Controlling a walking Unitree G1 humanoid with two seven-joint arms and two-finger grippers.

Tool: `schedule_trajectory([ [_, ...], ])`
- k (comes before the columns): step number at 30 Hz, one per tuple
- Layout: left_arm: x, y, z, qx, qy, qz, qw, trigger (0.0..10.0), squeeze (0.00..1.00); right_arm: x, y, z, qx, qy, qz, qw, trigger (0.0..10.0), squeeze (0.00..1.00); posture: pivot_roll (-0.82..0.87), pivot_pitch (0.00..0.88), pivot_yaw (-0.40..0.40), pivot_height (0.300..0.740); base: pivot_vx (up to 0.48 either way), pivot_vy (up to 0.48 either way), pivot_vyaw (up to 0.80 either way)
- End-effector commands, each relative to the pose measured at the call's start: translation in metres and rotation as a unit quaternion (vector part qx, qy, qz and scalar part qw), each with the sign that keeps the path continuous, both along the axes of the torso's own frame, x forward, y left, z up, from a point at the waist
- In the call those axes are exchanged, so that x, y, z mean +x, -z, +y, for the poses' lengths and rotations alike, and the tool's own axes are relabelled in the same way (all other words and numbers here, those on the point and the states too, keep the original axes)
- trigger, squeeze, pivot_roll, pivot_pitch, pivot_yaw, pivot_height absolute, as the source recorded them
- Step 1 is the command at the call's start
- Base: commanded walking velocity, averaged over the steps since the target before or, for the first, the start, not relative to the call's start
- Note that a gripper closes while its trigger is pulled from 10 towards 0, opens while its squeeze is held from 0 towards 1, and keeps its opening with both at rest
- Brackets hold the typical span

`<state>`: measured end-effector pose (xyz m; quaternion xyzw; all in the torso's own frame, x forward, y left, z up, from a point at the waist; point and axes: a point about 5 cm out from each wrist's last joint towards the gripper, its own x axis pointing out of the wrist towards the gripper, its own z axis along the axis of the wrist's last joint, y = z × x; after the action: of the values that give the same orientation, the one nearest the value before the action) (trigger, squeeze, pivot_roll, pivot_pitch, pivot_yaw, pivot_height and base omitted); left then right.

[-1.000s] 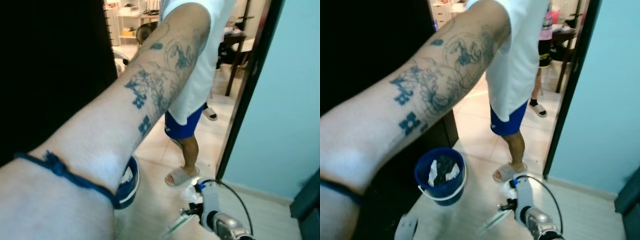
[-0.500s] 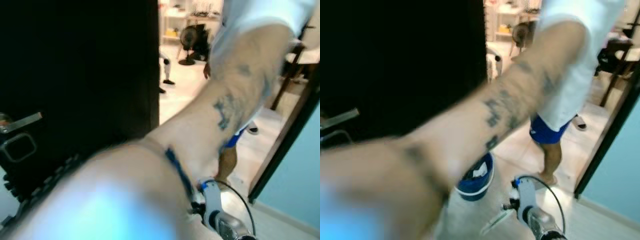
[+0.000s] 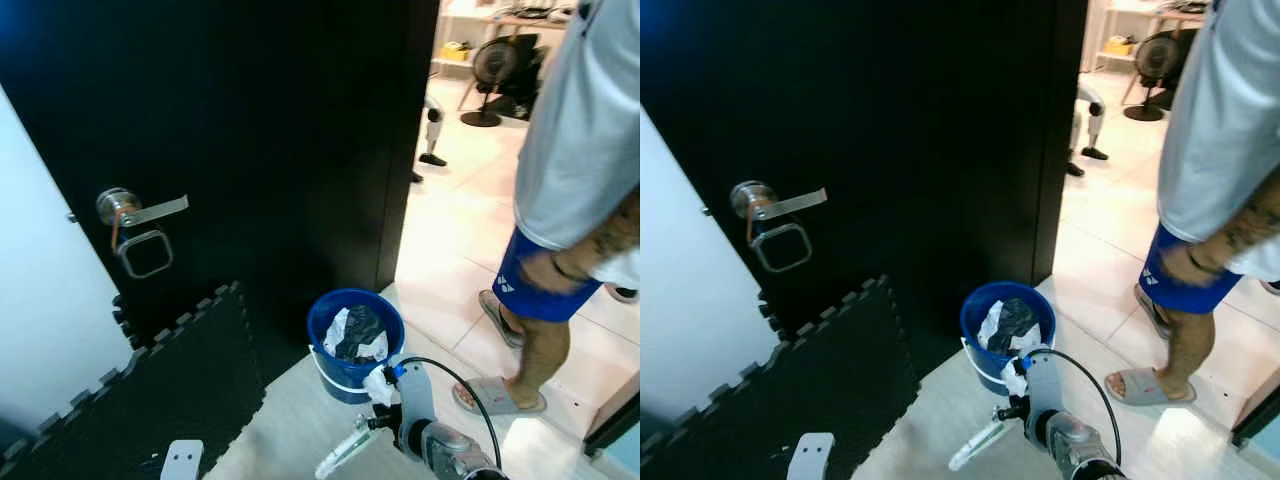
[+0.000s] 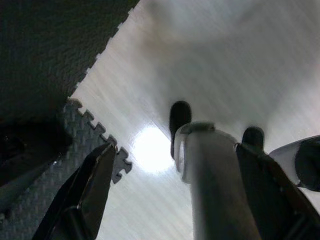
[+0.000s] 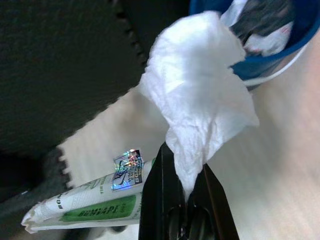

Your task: Clean up the room

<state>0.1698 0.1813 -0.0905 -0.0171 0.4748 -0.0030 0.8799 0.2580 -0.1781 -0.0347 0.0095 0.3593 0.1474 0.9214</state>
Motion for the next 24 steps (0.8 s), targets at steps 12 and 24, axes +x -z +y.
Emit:
schedule_trajectory([
  [12,-0.0037,0.0012,0.0040,0.001,0.009,0.008,1.000,10.0,0.00,0.0006,0.0014,0.0079,0.003,0.007,0.006,1.000,10.0,0.00,-0.06,0.000,0.006,0.740,0.127,0.000,0.44],
  [24,-0.0012,0.0003,0.0018,-0.006,0.012,0.005,1.000,10.0,0.00,0.0012,0.0016,0.0057,-0.003,0.018,0.015,1.000,10.0,0.00,-0.07,0.000,0.009,0.740,0.477,0.000,-0.31],
])
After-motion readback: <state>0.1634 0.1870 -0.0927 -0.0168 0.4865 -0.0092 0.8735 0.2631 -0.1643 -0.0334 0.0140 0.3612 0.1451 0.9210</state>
